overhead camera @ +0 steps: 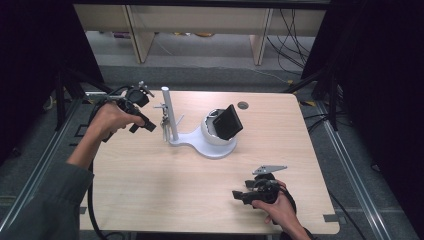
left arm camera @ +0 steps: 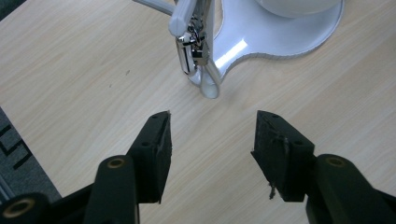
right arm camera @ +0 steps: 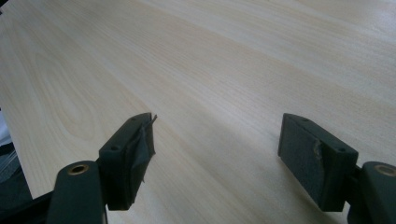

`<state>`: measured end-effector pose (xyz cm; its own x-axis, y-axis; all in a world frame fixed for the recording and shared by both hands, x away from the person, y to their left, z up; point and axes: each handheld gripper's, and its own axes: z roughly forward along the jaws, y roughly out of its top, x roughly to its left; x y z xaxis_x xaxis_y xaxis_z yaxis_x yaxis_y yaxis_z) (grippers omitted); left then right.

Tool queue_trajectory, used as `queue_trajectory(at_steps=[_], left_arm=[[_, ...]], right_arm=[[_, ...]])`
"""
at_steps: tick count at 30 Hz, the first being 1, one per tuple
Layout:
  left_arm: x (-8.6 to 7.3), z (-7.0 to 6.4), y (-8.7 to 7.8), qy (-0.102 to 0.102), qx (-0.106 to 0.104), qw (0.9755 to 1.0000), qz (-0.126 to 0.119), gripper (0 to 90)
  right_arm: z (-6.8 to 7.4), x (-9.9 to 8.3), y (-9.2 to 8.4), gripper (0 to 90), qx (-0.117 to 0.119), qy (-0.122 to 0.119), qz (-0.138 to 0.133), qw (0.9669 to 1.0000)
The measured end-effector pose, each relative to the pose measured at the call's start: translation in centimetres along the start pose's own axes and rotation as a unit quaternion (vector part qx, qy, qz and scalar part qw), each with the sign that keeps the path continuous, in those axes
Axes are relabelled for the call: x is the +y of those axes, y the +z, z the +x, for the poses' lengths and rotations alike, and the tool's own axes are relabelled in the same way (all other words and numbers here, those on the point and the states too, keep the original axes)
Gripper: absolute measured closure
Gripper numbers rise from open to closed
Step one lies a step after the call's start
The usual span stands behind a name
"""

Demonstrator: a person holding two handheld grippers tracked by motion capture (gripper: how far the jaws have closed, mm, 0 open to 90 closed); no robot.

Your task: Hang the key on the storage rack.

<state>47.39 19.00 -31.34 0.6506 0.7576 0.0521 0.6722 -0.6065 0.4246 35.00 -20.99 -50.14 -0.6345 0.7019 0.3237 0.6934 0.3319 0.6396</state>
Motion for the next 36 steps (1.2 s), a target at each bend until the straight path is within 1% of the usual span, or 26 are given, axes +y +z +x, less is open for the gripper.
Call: queue_trajectory(at_steps=[1, 2, 3, 5, 6, 7, 8, 9, 11, 13, 15, 17, 18, 19, 20, 21, 22, 23, 26, 28, 31, 32, 33, 34, 35, 36], left_arm=[[0.0, 0.0, 0.0, 0.000, 0.000, 1.0000, 0.000, 41.8], [-0.3, -0.2, 0.1, -0.009, -0.003, 0.9999, -0.007, 40.5], [-0.5, -0.2, 0.1, -0.007, -0.001, 0.9999, -0.008, 40.5], [-1.0, -0.4, 0.3, -0.005, -0.006, 0.9999, -0.007, 38.9], [-1.3, -0.6, 0.3, -0.009, -0.006, 0.9999, -0.013, 37.7], [-1.5, -0.6, 0.3, -0.007, -0.009, 0.9998, -0.013, 36.7], [-1.7, -0.8, 0.3, -0.008, -0.006, 0.9998, -0.019, 34.1], [-1.9, -0.9, 0.4, -0.008, -0.007, 0.9997, -0.022, 34.1], [-2.3, -1.1, 0.5, -0.006, -0.012, 0.9995, -0.029, 32.7], [-2.7, -1.3, 0.7, -0.001, -0.012, 0.9995, -0.028, 31.1], [-3.2, -1.6, 0.9, -0.001, -0.018, 0.9995, -0.025, 30.2], [-3.6, -1.9, 1.0, 0.002, -0.018, 0.9993, -0.032, 29.4], [-3.8, -2.1, 1.1, 0.001, -0.019, 0.9993, -0.033, 28.5], [-4.0, -2.2, 1.2, 0.004, -0.020, 0.9992, -0.035, 28.5], [-4.2, -2.4, 1.3, -0.002, -0.026, 0.9990, -0.036, 28.3], [-4.4, -2.5, 1.4, 0.004, -0.024, 0.9990, -0.038, 27.9], [-4.6, -2.7, 1.5, 0.007, -0.024, 0.9988, -0.043, 27.6], [-4.8, -3.0, 1.6, 0.000, -0.031, 0.9987, -0.042, 27.5], [-5.4, -3.6, 1.9, 0.008, -0.035, 0.9983, -0.046, 26.9], [-6.1, -4.2, 2.2, 0.014, -0.038, 0.9975, -0.058, 26.2], [-6.5, -4.6, 2.5, 0.012, -0.042, 0.9969, -0.066, 25.6], [-6.8, -4.8, 2.6, 0.015, -0.045, 0.9965, -0.068, 25.1], [-7.0, -5.1, 2.8, 0.017, -0.048, 0.9962, -0.070, 25.1], [-7.2, -5.3, 3.0, 0.017, -0.053, 0.9959, -0.072, 24.7], [-7.4, -5.5, 3.1, 0.020, -0.052, 0.9957, -0.075, 24.4], [-7.8, -6.0, 3.4, 0.021, -0.054, 0.9944, -0.088, 24.2]], right_arm=[[0.0, 0.0, 0.0, 28.0, -0.002, -0.002, 0.001, 1.0000], [-0.1, 0.0, 0.1, 28.0, 0.004, -0.003, 0.001, 1.0000], [-0.1, 0.0, 0.1, 28.0, 0.004, -0.003, 0.001, 1.0000], [0.0, 0.0, 0.1, 28.0, 0.003, 0.004, 0.001, 1.0000], [-0.1, 0.0, 0.1, 28.0, 0.000, -0.001, 0.000, 1.0000], [-0.1, 0.0, 0.1, 28.0, 0.000, -0.001, 0.001, 1.0000], [-0.1, 0.0, 0.0, 28.0, -0.005, 0.002, 0.002, 1.0000], [-0.1, 0.0, 0.0, 28.0, -0.005, 0.002, 0.002, 1.0000], [-0.1, 0.0, 0.1, 28.0, -0.003, 0.000, 0.000, 1.0000], [-0.1, 0.0, 0.1, 28.0, -0.003, 0.000, 0.000, 1.0000], [-0.1, 0.0, 0.1, 28.0, -0.002, 0.000, 0.000, 1.0000], [-0.1, 0.0, 0.1, 28.0, -0.004, 0.001, -0.002, 1.0000], [-0.2, 0.0, 0.1, 28.0, 0.004, -0.001, -0.007, 1.0000], [-0.2, 0.0, 0.1, 28.0, 0.004, -0.001, -0.007, 1.0000], [-0.2, 0.0, 0.1, 28.0, 0.003, -0.001, -0.007, 1.0000], [-0.2, 0.1, 0.0, 27.9, -0.004, -0.001, -0.005, 1.0000], [-0.2, 0.1, 0.0, 27.9, -0.003, -0.001, -0.005, 1.0000], [-0.2, 0.1, 0.0, 27.9, -0.003, -0.002, -0.005, 1.0000], [-0.2, 0.1, 0.0, 27.9, -0.003, -0.002, -0.005, 1.0000], [-0.2, 0.1, 0.0, 27.9, -0.001, -0.001, -0.005, 1.0000], [-0.1, 0.1, 0.0, 27.9, 0.001, -0.002, -0.004, 1.0000], [-0.2, 0.1, 0.2, 27.8, 0.008, -0.003, -0.007, 0.9999], [-0.2, 0.1, 0.2, 27.8, 0.008, -0.003, -0.007, 0.9999], [-0.2, 0.1, 0.2, 27.7, 0.006, -0.003, -0.007, 1.0000], [-0.1, 0.1, 0.1, 27.7, -0.004, -0.001, -0.002, 1.0000], [-0.1, 0.1, 0.1, 27.7, -0.004, 0.001, -0.005, 1.0000]])
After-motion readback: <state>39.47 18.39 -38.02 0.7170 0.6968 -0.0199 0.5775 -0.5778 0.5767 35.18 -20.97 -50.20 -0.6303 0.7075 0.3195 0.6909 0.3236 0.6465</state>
